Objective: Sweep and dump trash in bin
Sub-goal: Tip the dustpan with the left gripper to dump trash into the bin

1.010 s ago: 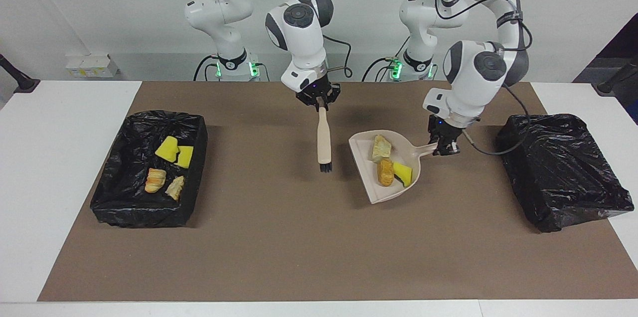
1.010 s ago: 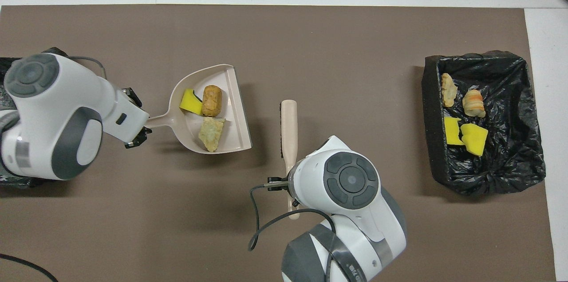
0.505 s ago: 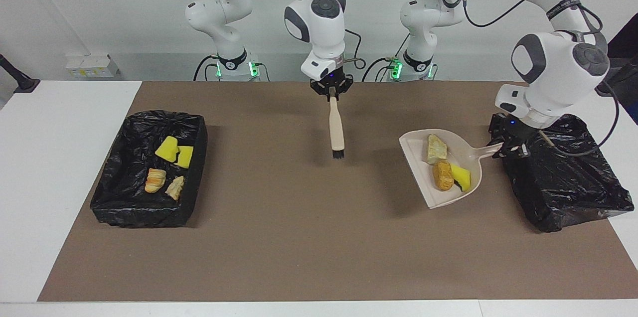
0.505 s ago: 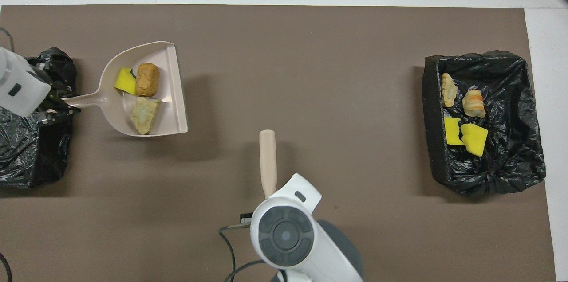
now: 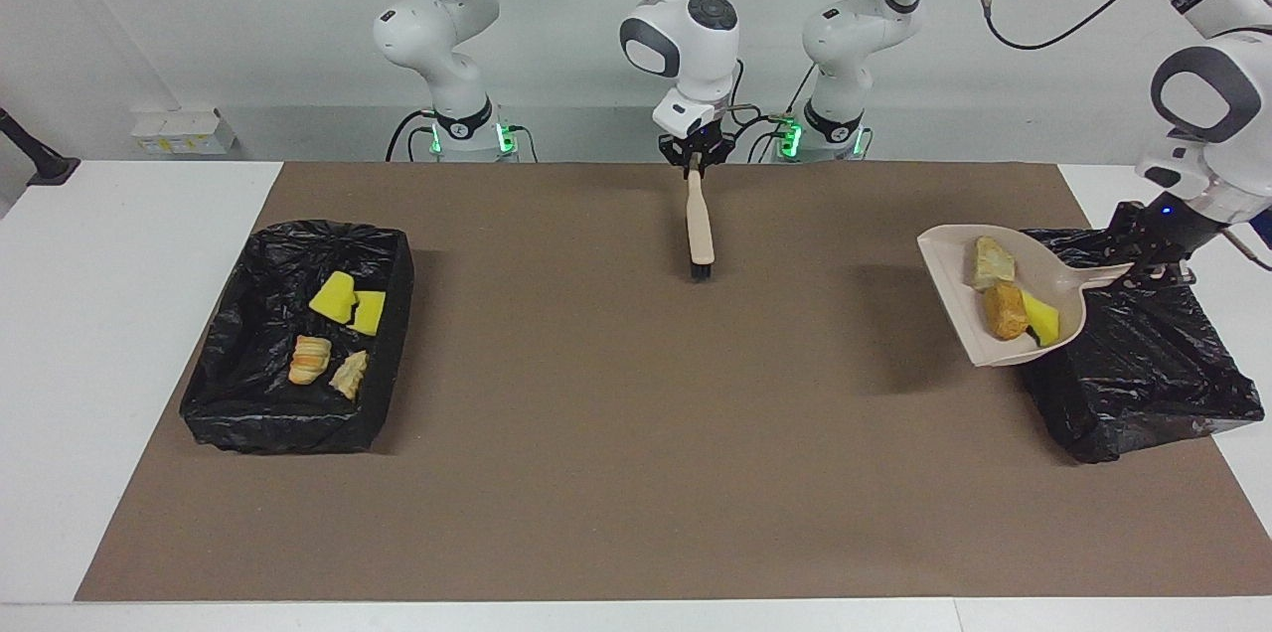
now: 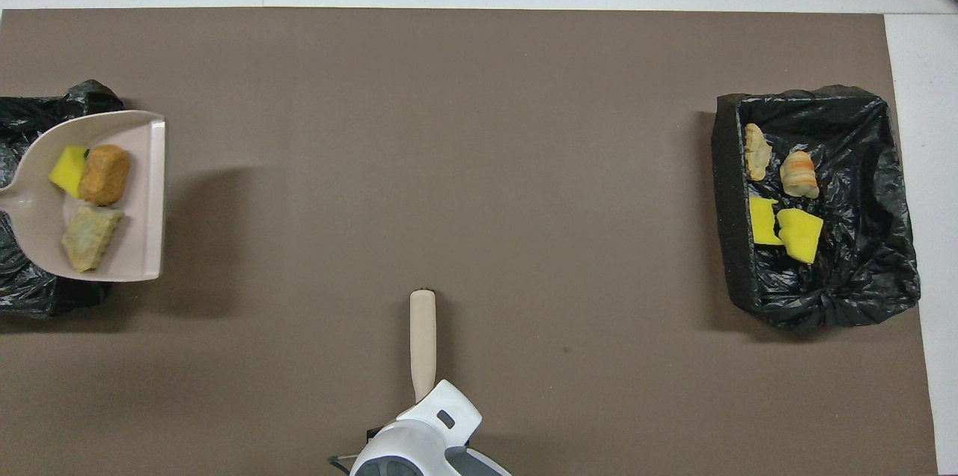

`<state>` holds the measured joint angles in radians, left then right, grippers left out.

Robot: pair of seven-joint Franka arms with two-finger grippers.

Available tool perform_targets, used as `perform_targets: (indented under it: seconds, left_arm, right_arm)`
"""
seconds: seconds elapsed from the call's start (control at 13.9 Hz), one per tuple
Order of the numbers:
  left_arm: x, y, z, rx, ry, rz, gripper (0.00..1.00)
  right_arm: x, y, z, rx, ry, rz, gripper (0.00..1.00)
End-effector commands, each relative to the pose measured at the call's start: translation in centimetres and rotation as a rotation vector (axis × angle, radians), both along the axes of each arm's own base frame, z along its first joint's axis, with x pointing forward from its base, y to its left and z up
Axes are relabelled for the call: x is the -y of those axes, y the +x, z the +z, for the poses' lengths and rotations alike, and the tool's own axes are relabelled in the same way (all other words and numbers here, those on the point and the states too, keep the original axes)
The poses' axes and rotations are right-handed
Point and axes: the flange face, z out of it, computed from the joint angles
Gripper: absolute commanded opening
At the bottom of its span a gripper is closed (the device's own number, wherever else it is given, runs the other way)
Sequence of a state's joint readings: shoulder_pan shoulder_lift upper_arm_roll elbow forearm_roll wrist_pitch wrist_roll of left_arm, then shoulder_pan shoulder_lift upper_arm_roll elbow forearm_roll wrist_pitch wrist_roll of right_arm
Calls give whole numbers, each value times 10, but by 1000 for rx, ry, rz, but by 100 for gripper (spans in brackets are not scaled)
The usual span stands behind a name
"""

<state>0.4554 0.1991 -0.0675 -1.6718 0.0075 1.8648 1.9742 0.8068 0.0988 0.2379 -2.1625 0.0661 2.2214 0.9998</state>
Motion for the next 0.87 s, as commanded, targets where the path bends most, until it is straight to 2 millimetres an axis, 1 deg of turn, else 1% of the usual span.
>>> perform_targets:
  seconds: [0.0, 0.14, 0.22, 0.36, 0.43, 0.51, 0.58, 0.65, 0.72, 0.79]
  left_arm:
    - [-29, 3, 19, -12, 66, -23, 0]
    - [-47, 13, 29, -14, 191, -44, 0]
    - [-51, 16, 34, -13, 239, -54, 0]
    - [-56, 20, 42, 19, 326, -74, 0]
    - [-56, 23, 44, 16, 396, -88, 0]
    - [-56, 24, 51, 26, 480, -71, 0]
    - [-58, 24, 53, 34, 539, -50, 0]
    - [-58, 23, 62, 45, 582, -59, 0]
    - [-57, 20, 63, 44, 617, -66, 0]
    - [-59, 16, 64, 28, 688, -61, 0]
  right_arm:
    - [1, -8, -2, 23, 0, -14, 0]
    - [1, -8, -4, 22, -1, -10, 0]
    - [1, -7, -4, 23, 2, -7, 0]
    - [7, -1, -10, 15, -5, 9, 7]
    - [8, 0, -11, 12, -3, 8, 21]
    - [8, 1, -11, 8, 0, 5, 42]
    - [10, 8, -13, 5, -2, -7, 76]
    - [10, 12, -12, 2, 0, -17, 85]
    - [7, 16, -10, 0, 0, -28, 100]
    - [4, 19, -5, 1, 3, -35, 100]
